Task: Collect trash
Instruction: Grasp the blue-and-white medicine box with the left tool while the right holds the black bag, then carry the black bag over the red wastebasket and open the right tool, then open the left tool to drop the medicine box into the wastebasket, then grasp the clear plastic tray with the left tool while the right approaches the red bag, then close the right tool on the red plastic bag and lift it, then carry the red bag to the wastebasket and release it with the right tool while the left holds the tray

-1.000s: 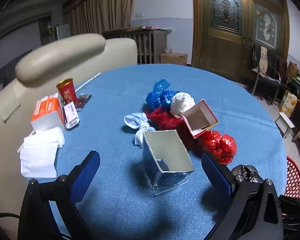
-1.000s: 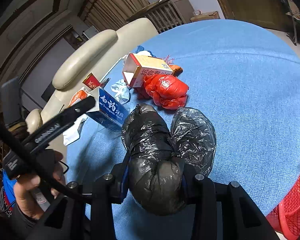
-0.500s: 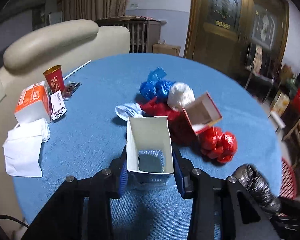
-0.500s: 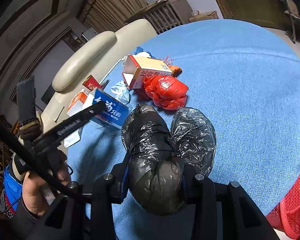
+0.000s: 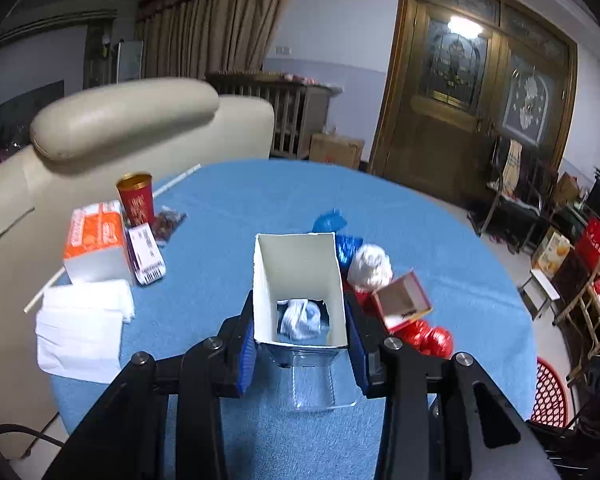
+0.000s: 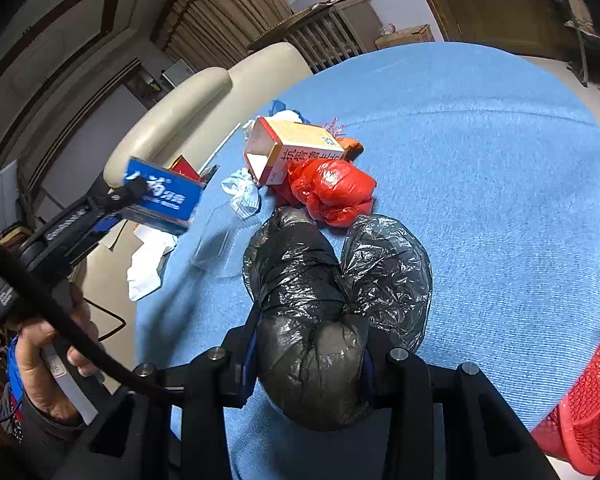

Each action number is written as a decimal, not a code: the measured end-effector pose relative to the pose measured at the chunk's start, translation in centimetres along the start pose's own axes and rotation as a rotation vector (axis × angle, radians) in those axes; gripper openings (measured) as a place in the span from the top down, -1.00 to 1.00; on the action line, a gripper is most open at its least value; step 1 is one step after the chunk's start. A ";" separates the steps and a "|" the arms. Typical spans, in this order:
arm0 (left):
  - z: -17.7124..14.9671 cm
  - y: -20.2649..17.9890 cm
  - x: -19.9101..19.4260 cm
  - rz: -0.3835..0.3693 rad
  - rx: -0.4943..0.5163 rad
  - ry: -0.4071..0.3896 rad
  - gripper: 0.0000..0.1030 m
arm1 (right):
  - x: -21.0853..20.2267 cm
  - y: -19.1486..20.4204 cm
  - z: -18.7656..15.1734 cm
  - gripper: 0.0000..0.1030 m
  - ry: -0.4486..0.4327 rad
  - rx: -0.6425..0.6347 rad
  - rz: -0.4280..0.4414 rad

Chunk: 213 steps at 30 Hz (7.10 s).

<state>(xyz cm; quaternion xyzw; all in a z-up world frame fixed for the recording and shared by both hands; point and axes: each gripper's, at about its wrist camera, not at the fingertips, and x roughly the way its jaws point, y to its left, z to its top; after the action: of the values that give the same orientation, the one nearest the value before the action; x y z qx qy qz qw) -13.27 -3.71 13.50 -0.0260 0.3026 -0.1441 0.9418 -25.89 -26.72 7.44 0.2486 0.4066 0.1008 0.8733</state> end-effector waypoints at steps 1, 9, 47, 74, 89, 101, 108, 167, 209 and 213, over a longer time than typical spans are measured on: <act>0.2 -0.2 -0.4 -0.006 0.004 -0.011 0.21 | -0.2 0.0 0.1 0.18 -0.007 0.001 -0.002; 0.1 -3.2 -1.2 -0.098 0.051 -0.015 0.21 | -2.7 -0.6 0.8 0.18 -0.071 0.036 -0.022; -5.5 -24.4 -1.6 -0.522 0.369 0.129 0.21 | -15.1 -19.7 -6.1 0.18 -0.293 0.514 -0.471; -9.4 -34.0 0.5 -0.594 0.523 0.233 -0.01 | -20.7 -20.7 -6.6 -0.27 -0.427 0.570 -0.518; -6.1 -27.4 0.7 -0.482 0.381 0.186 -0.51 | -21.0 -19.4 -6.2 -0.27 -0.434 0.559 -0.526; -4.6 -13.3 1.1 -0.252 0.149 0.147 -0.54 | -15.7 -14.3 -3.3 -0.27 -0.350 0.427 -0.466; -4.7 -5.1 1.9 -0.057 0.019 0.119 -0.58 | -11.9 -10.8 -2.2 -0.27 -0.286 0.342 -0.429; -7.3 2.2 6.9 0.076 -0.018 0.286 -0.10 | 11.2 4.0 9.0 -0.13 0.092 -0.290 -0.261; -7.3 -1.4 4.0 0.088 0.081 0.251 -0.09 | -0.5 0.1 2.7 -0.13 -0.070 0.041 -0.126; -7.4 -2.2 3.8 0.083 0.101 0.245 -0.09 | -1.2 -0.4 2.2 -0.13 -0.084 0.059 -0.133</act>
<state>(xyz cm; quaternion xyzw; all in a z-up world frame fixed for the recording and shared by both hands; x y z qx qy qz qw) -15.16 -6.61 5.66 0.0518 0.4086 -0.1224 0.9030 -25.01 -28.28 9.20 0.2507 0.3882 0.0200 0.8866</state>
